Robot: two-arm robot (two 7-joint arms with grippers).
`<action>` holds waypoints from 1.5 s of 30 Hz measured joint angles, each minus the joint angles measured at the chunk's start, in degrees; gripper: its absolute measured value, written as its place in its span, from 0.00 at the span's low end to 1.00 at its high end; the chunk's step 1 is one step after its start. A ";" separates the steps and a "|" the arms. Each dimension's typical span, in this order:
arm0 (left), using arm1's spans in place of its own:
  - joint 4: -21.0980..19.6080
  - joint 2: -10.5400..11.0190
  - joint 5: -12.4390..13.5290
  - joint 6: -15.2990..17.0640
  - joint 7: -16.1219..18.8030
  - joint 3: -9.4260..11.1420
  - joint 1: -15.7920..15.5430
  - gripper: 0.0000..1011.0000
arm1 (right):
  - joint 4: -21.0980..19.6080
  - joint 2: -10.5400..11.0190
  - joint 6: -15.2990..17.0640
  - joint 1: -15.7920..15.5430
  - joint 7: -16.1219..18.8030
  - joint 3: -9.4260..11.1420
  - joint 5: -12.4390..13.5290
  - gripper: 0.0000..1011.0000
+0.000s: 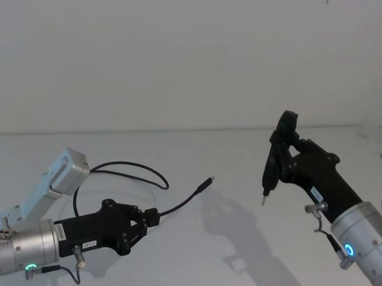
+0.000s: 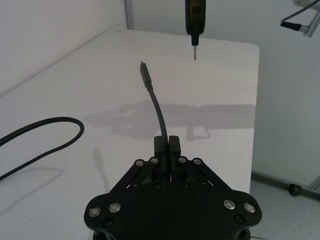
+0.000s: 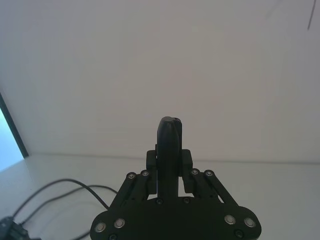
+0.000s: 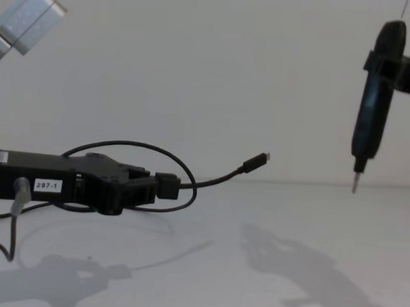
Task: Pick up the data cable with the one hand.
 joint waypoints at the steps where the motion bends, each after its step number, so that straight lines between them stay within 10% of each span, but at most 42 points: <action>1: -0.01 0.01 0.00 0.01 0.00 0.00 0.00 0.05 | 0.00 0.00 0.00 0.00 0.00 0.00 0.00 0.28; 45: -0.21 0.18 0.01 0.06 0.07 0.03 0.14 0.05 | 11.79 -7.86 -3.11 10.24 -0.15 -4.59 -2.33 0.28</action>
